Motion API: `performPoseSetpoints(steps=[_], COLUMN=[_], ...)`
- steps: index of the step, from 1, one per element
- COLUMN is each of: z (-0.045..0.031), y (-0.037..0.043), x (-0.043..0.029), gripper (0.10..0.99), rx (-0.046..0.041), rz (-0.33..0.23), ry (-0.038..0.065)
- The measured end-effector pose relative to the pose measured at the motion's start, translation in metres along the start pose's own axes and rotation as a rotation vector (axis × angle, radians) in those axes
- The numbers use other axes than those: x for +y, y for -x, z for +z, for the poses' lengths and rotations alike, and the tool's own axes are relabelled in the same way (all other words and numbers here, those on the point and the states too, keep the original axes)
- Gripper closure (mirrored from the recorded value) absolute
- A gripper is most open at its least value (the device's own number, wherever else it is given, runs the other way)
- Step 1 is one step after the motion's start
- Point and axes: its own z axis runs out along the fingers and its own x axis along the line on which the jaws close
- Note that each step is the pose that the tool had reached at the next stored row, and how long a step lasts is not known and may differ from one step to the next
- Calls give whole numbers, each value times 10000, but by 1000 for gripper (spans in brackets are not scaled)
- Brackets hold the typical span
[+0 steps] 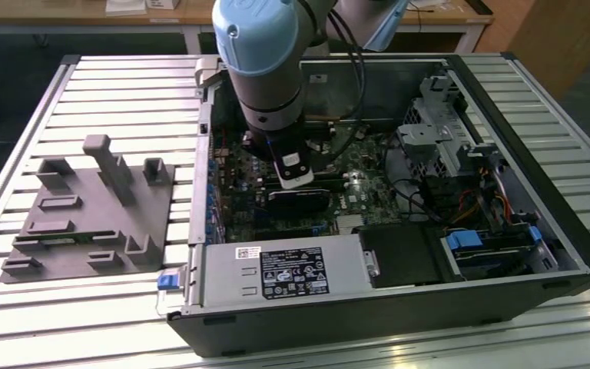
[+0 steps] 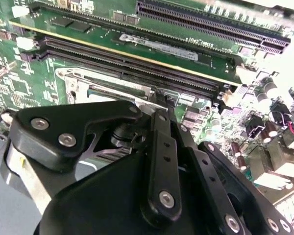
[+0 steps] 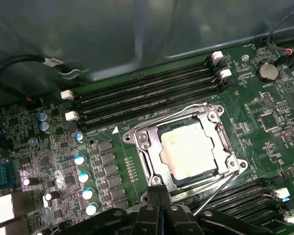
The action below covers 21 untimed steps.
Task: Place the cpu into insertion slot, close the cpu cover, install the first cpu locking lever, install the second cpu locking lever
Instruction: 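Install the second cpu locking lever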
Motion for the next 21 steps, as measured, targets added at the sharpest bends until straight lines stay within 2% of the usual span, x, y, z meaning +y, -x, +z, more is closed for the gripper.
performPoseSetpoints(steps=[3, 14, 17, 21], z=[-76, -502, -542, -540], y=[5, 42, 88, 189], x=[22, 149, 177, 212], gripper=[980, 980, 980, 980], rx=[-1, 0, -1, 37], rz=[1, -1, -1, 13], ry=[2, 2, -45, -124])
